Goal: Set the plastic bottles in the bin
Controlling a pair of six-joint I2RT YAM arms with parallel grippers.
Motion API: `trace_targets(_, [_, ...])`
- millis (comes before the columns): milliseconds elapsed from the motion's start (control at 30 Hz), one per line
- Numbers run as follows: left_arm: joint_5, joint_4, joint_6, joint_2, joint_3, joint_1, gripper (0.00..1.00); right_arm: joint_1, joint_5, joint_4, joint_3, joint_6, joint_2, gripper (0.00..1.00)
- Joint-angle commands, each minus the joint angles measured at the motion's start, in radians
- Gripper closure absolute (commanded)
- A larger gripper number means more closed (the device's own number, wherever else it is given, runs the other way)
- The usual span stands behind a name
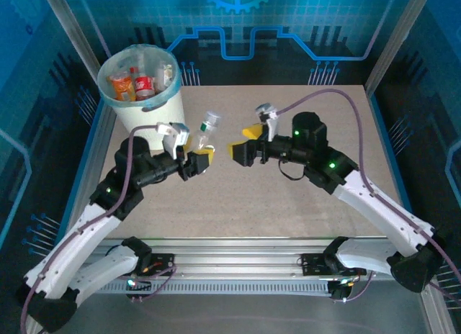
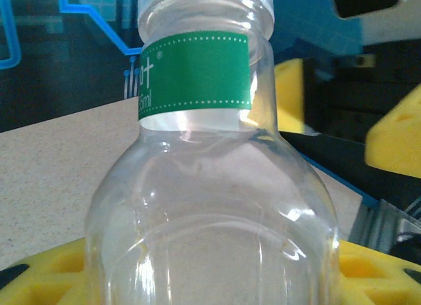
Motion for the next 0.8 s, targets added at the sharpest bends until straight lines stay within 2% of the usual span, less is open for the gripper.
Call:
trace_targets(0, [0.085,0.094,-0.002,-0.07,-0.055,0.0,0.54,0.056,-0.046,0.075,0.082,-0.021,0.04,0.07])
trace_targets(267, [0.124,0.106,0.012,-0.15,-0.112,0.001,0.54,0.119,-0.115,0.14,0.168,-0.002,0.143,0.07])
trace_targets(433, [0.145,0.106,0.024,-0.157,-0.125,0.0,0.53,0.128,-0.128,0.147,0.215,0.001,0.194,0.26])
trace_targets(700, [0.13,0.101,0.049,-0.167,-0.144,0.002,0.51,0.133,-0.141,0.149,0.237,-0.013,0.227,0.48])
trace_targets(767, [0.121,0.094,0.054,-0.167,-0.143,0.002,0.48,0.134,-0.142,0.136,0.246,-0.023,0.237,0.56])
